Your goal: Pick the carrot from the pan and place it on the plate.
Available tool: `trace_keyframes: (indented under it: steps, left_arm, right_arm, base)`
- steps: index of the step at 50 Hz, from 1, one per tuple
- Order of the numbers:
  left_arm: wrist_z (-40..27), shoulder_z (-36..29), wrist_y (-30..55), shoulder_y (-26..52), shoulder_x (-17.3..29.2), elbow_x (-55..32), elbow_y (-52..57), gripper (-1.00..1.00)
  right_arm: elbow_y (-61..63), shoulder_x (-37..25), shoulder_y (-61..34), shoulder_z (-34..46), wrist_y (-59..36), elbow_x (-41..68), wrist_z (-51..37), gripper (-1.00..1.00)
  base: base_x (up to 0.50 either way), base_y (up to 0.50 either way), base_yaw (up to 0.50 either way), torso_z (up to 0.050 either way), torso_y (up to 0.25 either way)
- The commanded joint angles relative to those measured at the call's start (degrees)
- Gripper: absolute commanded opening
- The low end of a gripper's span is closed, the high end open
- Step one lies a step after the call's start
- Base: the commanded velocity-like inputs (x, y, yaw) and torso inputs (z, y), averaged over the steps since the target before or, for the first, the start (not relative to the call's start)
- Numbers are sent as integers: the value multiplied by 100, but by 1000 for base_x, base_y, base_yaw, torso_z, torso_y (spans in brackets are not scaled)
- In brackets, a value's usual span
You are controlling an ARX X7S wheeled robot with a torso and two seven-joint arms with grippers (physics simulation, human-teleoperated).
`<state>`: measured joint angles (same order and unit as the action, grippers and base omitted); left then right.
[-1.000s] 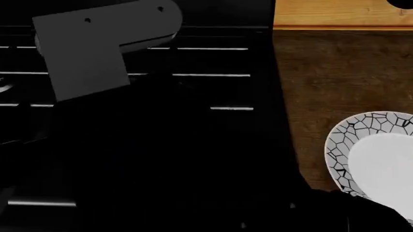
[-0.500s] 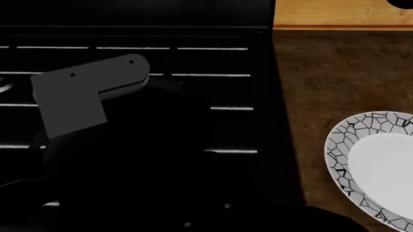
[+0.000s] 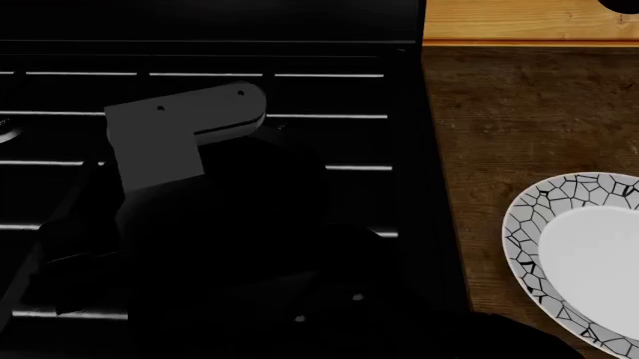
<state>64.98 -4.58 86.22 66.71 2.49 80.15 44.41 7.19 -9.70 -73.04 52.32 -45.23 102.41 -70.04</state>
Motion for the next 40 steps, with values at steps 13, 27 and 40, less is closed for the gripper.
trace_keyframes:
  steps: [13,27,40]
  left_arm:
    - [-110,46,-37,-86,14,-116,50,100]
    - [-364,48,-57,-171,24,-388,74,100]
    - [-476,59,-63,-221,31,-504,113,100]
  right_arm:
    - [-330,-62,103,130,56,-99,264,100]
    - [-560,-68,105,213,92,-243,466,100]
    - [-659,-58,137,286,108,-268,537,100]
  base:
    - [0,0,0,0,0]
    - [0,0,0,0,0]
    - [0,0,0,0,0]
